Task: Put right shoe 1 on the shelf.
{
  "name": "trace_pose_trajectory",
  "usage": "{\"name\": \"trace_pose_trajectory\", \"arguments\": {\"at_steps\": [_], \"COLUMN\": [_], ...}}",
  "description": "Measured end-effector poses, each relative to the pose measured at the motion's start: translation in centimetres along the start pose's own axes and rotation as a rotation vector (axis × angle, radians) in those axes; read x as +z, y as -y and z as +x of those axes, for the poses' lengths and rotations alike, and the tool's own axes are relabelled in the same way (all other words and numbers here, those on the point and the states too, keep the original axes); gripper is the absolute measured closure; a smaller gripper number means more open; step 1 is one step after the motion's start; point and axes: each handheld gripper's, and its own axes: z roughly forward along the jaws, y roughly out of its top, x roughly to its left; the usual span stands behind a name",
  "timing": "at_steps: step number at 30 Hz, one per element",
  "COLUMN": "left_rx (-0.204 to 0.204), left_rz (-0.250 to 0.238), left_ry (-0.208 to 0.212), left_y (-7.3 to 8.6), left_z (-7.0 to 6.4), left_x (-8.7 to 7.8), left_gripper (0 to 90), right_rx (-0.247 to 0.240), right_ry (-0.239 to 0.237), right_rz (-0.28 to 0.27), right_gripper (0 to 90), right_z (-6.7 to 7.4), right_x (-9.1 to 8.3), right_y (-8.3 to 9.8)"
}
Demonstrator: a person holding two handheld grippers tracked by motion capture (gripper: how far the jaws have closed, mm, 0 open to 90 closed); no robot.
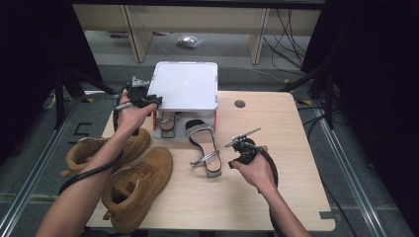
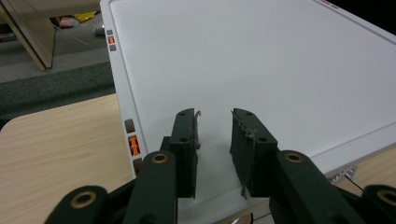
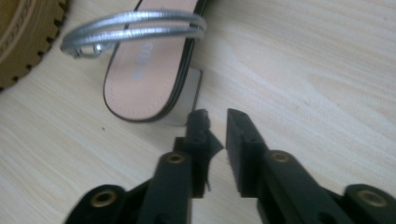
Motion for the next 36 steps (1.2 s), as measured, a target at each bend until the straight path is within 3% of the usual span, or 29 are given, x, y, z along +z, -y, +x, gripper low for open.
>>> {"name": "trace_pose_trajectory", "arguments": {"at_steps": [1, 3, 6, 8, 10, 11, 14, 15, 19, 22, 25, 29, 35, 36], "left_rx": [-0.008, -0.013, 0.000, -0.014, -0.011, -0.012, -0.012, 0.000, 0.000, -0.002, -0.009, -0.032, -0.022, -0.031], "left_rz": [-0.007, -0.013, -0.007, -0.014, -0.012, -0.012, -0.013, -0.006, -0.006, -0.007, -0.012, -0.016, -0.004, -0.010], "left_ry": [0.002, 0.001, -0.001, 0.001, 0.001, 0.002, 0.002, 0.000, -0.001, 0.000, -0.005, -0.010, -0.018, -0.022], "left_y": [0.0, 0.1, 0.1, 0.1, 0.1, 0.1, 0.1, 0.1, 0.1, 0.1, 0.1, 0.2, 0.1, 0.1], "left_z": [-0.1, -0.1, 0.0, -0.1, -0.1, -0.1, -0.1, 0.0, 0.0, 0.0, 0.0, 0.2, 0.1, -0.1], "left_x": [0.0, 0.1, 0.0, 0.1, 0.1, 0.1, 0.1, 0.0, 0.0, 0.0, 0.1, 0.1, 0.0, 0.1], "left_gripper": [69.6, 69.7, 69.7, 69.8, 70.2, 70.2, 70.3, 70.3, 70.5, 72.4, 76.3, 82.8, 89.0, 89.1], "right_rx": [-0.041, -0.019, -0.057, -0.040, -0.074, -0.044, -0.082, -0.051, -0.095, -0.071, -0.103, -0.090, -0.089, -0.052], "right_ry": [-0.001, -0.015, -0.037, -0.038, -0.043, -0.046, -0.047, -0.046, -0.057, -0.063, -0.067, -0.065, -0.066, -0.057], "right_rz": [-0.023, -0.001, 0.001, 0.026, 0.018, 0.039, 0.028, 0.046, 0.033, 0.035, 0.017, 0.011, 0.006, 0.021], "right_gripper": [87.2, 90.0, 90.0, 90.0, 90.0, 90.0, 90.0, 90.0, 90.0, 90.0, 90.0, 90.0, 90.0, 90.0], "right_z": [-0.2, 0.1, 0.3, 0.7, 0.9, 1.3, 1.6, 1.9, 1.9, 2.4, 2.5, 2.6, 2.9, 3.1], "right_x": [0.2, 0.4, 1.0, 1.4, 1.9, 1.9, 2.5, 2.7, 3.3, 3.5, 3.7, 3.6, 3.8, 3.9], "right_y": [0.2, 0.8, 1.4, 1.7, 1.8, 1.9, 2.0, 2.0, 2.0, 2.0, 1.8, 1.7, 1.6, 1.6]}}
